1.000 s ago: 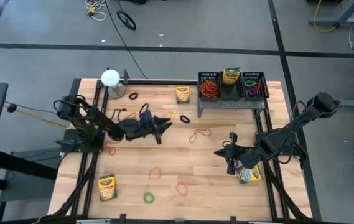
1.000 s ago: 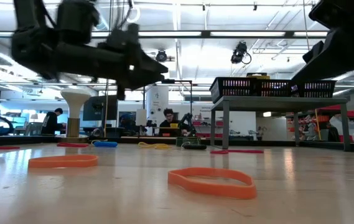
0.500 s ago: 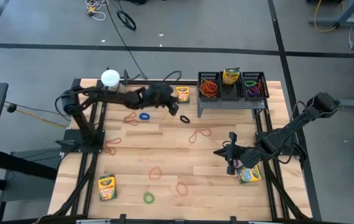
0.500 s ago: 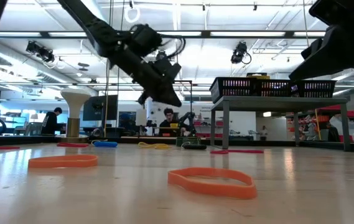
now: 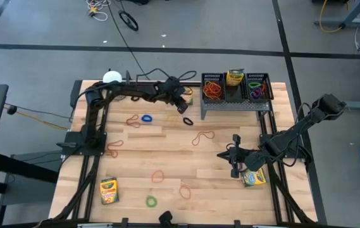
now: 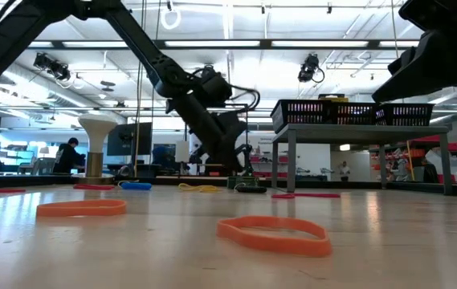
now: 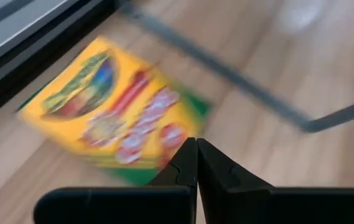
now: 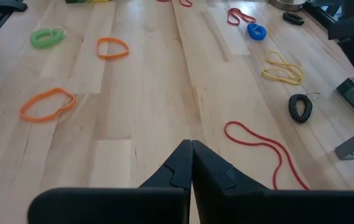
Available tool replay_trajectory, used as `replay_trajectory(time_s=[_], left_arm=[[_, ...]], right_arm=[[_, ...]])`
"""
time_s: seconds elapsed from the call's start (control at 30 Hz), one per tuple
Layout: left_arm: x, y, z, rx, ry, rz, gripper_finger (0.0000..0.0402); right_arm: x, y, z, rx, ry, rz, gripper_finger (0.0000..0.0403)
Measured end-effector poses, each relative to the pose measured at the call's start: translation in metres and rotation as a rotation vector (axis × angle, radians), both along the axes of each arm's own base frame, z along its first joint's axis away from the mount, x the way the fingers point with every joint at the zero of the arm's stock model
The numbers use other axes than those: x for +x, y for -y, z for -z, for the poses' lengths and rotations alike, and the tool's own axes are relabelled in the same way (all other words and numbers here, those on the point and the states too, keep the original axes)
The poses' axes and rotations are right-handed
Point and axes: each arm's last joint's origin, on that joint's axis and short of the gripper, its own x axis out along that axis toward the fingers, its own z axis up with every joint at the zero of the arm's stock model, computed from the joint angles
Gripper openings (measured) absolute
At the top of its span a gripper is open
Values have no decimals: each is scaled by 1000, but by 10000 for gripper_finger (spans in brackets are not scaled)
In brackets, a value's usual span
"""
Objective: Pick & Place Office Desk Supplies
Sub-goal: Put the yellow crayon box into the middle black bin on the shelf
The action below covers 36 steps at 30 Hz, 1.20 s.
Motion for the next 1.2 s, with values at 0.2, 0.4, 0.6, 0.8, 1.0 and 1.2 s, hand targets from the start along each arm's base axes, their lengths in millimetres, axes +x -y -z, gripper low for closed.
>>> replay_trajectory(time_s=[0.2, 0.4, 0.6, 0.8, 1.0, 1.2], left_arm=[[-6, 0, 5, -10, -87, -18, 3], [-13, 7, 13, -25, -226, 27, 3], [-18, 30, 6, -53, -336, 126, 3], [-4, 31, -17, 166, -210, 60, 4], [-7, 0, -12, 177, -121, 9, 3], [-19, -19, 2, 82, -146, 36, 3]], right_arm=[[0, 0, 0, -4, -1, -3, 11], [0, 0, 0, -2, 0, -1, 11], [0, 0, 0, -4, -1, -2, 11], [0, 0, 0, -2, 0, -1, 11], [0, 0, 0, -1, 0, -1, 11], [0, 0, 0, -7, -1, -5, 11]])
